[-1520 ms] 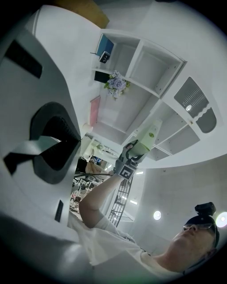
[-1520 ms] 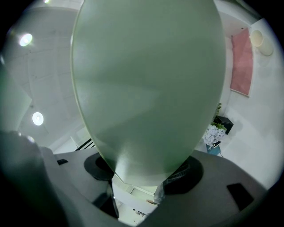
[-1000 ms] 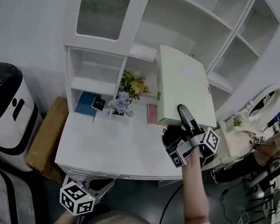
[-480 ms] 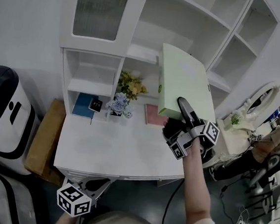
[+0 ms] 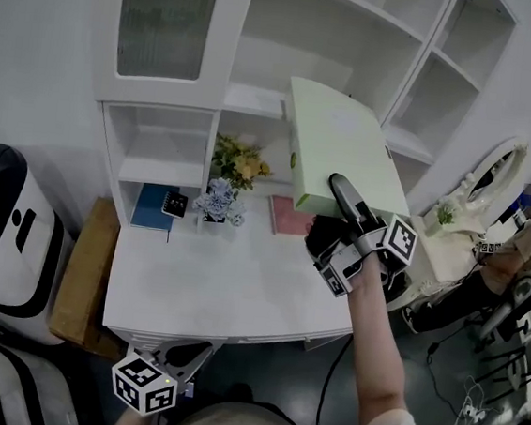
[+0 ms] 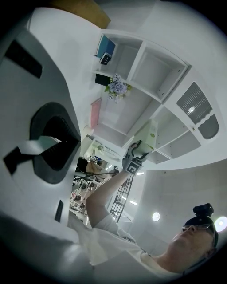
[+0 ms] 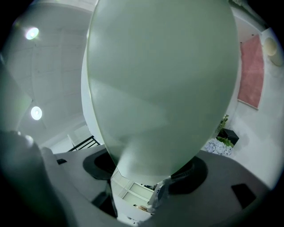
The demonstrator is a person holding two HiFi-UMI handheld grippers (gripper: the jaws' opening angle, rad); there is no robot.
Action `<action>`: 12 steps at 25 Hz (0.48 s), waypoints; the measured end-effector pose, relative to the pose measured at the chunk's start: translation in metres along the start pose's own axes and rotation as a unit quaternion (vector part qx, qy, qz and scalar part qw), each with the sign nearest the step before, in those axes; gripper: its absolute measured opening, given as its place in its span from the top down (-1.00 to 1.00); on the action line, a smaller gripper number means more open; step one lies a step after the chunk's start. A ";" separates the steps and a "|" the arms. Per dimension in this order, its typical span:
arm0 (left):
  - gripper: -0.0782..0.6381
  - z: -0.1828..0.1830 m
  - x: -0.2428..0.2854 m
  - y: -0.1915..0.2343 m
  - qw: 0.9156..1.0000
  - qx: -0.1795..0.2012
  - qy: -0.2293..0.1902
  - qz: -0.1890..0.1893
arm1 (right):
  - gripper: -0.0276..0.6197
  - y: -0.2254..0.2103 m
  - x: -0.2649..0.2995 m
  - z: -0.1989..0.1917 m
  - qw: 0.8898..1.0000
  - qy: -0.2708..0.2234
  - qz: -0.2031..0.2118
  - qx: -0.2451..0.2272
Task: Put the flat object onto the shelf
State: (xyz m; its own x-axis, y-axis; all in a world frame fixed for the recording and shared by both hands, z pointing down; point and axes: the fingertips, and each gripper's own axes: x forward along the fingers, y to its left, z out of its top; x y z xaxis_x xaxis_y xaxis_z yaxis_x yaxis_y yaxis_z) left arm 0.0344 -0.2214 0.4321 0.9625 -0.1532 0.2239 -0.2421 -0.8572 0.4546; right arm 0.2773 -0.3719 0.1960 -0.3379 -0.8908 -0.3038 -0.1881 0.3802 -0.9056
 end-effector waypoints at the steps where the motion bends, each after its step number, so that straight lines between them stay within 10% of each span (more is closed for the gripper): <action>1: 0.74 0.001 0.002 0.001 1.000 0.001 0.001 -0.001 | -0.08 0.002 0.001 0.000 1.000 0.004 0.000 -0.011; 12: 0.74 0.007 0.029 0.007 1.000 0.019 0.005 -0.003 | -0.17 0.025 0.008 -0.006 0.986 0.085 0.028 -0.141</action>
State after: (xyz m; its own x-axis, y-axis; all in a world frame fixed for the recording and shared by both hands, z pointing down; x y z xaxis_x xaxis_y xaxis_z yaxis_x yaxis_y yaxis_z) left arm 0.0617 -0.2354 0.4364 0.9625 -0.1433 0.2301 -0.2314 -0.8765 0.4220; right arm 0.2644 -0.3680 0.1730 -0.4995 -0.8213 -0.2755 -0.4053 0.5026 -0.7636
